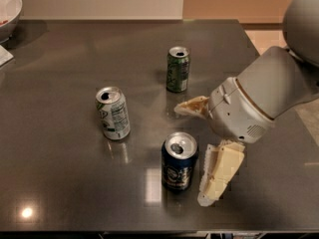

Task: Pick pepsi can

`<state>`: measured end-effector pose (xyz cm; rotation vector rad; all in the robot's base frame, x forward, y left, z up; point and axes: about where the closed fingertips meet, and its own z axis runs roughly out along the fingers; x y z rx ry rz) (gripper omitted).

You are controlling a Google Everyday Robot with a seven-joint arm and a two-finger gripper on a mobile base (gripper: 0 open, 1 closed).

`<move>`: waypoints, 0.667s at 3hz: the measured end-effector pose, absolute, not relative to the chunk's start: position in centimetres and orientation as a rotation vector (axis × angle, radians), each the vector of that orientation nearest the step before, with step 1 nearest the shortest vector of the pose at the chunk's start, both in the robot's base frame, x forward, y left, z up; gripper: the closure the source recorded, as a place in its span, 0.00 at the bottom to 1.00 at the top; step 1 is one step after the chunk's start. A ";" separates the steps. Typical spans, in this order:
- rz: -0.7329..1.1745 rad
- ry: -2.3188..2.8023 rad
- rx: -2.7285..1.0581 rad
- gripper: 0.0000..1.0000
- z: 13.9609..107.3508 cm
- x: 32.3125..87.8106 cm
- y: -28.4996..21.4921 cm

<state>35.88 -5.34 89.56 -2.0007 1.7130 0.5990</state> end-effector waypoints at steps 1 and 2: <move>0.620 1.700 -2.005 0.16 89.3 35.4 -4.6; 0.635 1.697 -2.006 0.39 88.9 35.1 -4.1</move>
Offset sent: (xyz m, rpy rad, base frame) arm -0.0086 0.0155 -0.0139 0.0279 0.0371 0.0203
